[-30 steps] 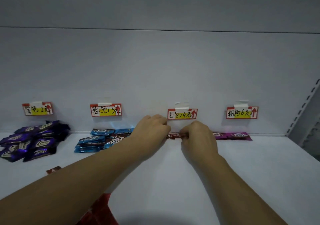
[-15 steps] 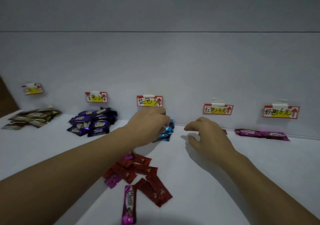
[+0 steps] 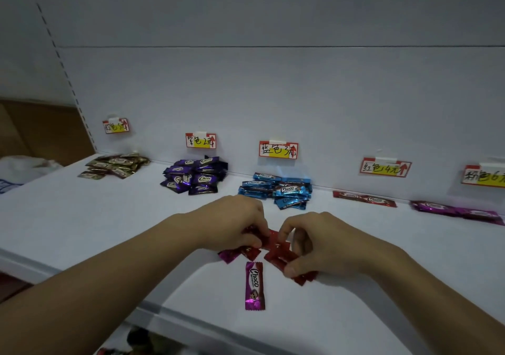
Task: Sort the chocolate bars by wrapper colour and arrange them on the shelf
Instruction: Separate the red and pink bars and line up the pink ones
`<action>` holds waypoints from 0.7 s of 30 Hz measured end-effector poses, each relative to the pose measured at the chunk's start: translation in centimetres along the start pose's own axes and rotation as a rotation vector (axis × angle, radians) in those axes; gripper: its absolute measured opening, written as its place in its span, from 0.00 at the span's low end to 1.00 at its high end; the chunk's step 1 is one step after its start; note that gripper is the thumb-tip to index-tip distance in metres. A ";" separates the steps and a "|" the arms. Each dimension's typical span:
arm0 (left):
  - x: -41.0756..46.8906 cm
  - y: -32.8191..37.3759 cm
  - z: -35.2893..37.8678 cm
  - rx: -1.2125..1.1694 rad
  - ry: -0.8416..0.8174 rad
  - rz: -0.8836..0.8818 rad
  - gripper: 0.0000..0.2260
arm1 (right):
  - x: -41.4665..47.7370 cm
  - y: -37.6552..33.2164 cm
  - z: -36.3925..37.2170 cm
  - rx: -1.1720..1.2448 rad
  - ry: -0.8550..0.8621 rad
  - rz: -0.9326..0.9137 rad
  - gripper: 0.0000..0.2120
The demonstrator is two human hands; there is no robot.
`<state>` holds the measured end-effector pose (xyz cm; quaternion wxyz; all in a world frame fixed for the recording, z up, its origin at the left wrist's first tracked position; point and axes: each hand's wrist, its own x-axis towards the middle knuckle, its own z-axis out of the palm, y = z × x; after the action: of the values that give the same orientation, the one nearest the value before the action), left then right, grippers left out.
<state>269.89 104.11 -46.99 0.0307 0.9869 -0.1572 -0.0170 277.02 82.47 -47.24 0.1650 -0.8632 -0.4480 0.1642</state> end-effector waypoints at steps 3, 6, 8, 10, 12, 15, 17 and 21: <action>0.2 0.4 -0.2 -0.017 -0.007 0.002 0.14 | 0.1 0.3 -0.1 0.064 0.002 0.018 0.23; 0.4 0.7 -0.3 0.023 -0.029 -0.005 0.14 | 0.1 0.3 -0.2 0.095 -0.020 0.024 0.19; 0.5 0.9 -0.4 0.070 -0.040 0.004 0.14 | 0.0 0.4 -0.5 0.138 -0.024 0.021 0.14; 0.6 1.0 -0.5 0.111 -0.040 0.015 0.13 | -0.1 0.7 -0.8 0.181 -0.011 0.016 0.09; 0.6 1.0 -0.4 0.117 -0.027 0.014 0.13 | -0.1 1.1 -0.9 0.204 0.015 0.010 0.04; 0.8 0.9 -0.2 0.104 -0.017 0.009 0.13 | 0.1 1.5 -0.8 0.185 0.063 0.011 0.04; 1.1 0.9 -0.1 0.127 -0.017 -0.003 0.14 | 0.2 1.7 -0.7 0.177 0.082 0.008 0.04; 2.1 0.6 -0.1 0.093 0.018 -0.051 0.11 | 0.2 2.4 -1.1 0.241 0.132 0.008 0.03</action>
<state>271.66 102.87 -46.93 -0.0142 0.9911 -0.1325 -0.0017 279.33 81.21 -47.31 0.2959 -0.8478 -0.4099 0.1603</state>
